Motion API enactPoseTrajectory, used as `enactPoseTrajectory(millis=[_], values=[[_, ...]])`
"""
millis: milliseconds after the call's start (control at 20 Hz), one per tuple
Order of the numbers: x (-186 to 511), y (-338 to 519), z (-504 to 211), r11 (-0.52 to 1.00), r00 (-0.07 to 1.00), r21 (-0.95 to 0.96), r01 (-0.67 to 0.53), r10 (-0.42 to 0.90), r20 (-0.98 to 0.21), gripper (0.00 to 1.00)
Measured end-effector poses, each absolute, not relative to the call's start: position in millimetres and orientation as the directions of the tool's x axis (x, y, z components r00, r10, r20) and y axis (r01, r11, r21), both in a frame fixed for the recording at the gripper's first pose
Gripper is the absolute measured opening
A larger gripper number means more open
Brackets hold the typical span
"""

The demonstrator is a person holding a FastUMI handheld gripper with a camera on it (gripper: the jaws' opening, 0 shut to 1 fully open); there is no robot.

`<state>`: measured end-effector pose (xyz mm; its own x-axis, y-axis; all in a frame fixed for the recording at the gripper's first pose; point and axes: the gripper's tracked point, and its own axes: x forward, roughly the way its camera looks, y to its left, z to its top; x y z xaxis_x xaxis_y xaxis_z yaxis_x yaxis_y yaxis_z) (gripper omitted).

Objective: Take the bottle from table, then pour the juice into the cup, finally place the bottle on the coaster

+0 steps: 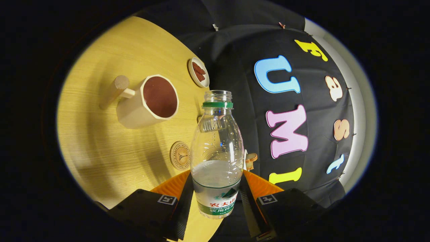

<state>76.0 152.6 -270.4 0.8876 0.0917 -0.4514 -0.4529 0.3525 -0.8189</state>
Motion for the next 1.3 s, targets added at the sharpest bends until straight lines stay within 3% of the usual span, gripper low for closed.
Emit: enactPoseTrajectory(millis=[1300], values=[[83, 161, -287, 0.058, 0.879, -0.877, -0.477, 0.052, -0.474, 0.72]])
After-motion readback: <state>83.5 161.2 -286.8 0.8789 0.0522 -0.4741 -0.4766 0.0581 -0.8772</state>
